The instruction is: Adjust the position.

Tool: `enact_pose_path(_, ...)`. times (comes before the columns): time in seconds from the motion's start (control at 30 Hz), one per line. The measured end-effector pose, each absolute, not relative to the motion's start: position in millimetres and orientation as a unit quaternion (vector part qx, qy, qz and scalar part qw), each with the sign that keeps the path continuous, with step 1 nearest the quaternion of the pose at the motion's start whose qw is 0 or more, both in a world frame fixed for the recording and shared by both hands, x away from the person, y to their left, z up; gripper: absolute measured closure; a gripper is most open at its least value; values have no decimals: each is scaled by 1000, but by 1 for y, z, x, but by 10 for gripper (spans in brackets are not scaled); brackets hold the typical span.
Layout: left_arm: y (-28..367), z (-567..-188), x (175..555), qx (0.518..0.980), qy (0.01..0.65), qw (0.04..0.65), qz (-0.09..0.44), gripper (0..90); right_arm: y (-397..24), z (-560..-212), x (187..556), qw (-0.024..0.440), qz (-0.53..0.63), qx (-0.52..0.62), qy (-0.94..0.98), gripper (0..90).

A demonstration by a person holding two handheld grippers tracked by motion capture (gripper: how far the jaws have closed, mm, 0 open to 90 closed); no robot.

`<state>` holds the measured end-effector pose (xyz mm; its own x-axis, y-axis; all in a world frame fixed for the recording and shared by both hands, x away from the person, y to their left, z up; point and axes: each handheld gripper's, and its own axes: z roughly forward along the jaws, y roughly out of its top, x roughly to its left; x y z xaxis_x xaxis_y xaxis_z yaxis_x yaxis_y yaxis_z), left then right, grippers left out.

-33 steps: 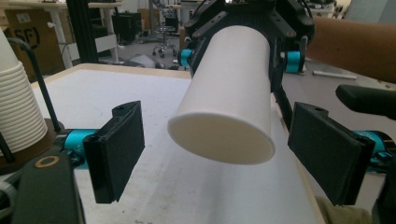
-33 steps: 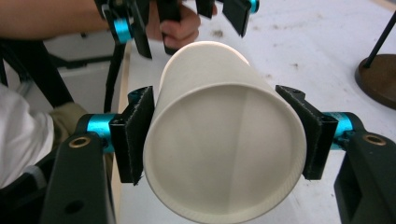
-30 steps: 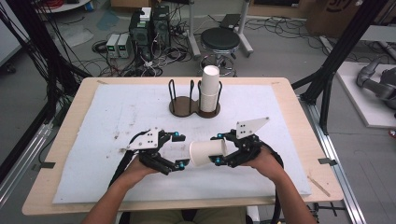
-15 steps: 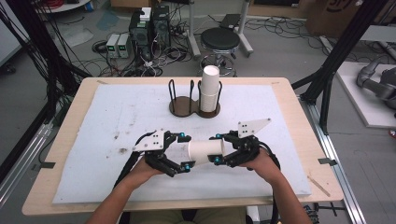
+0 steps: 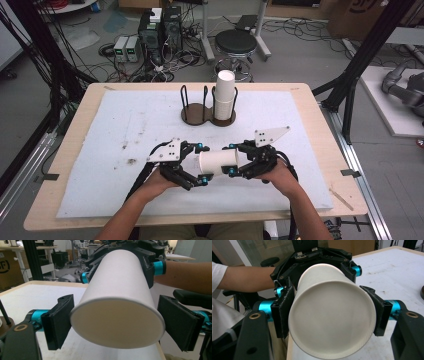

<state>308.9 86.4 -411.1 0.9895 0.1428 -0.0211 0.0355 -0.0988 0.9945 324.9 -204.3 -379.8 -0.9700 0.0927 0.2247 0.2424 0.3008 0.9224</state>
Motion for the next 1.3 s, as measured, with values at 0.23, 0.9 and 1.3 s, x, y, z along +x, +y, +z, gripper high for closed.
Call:
enact_pose_path(0.23, 91, -408, 310, 735, 59, 674, 42, 232, -205, -383, 325, 69, -577, -108, -807, 333)
enact_pose_path(0.9, 98, -394, 314, 782, 89, 614, 52, 255, -204, -362, 321, 7, -557, -126, -821, 201)
enact_pose_path(1.3, 102, -373, 318, 838, 83, 536, 53, 256, -186, -339, 321, -80, -459, -69, -882, 202)
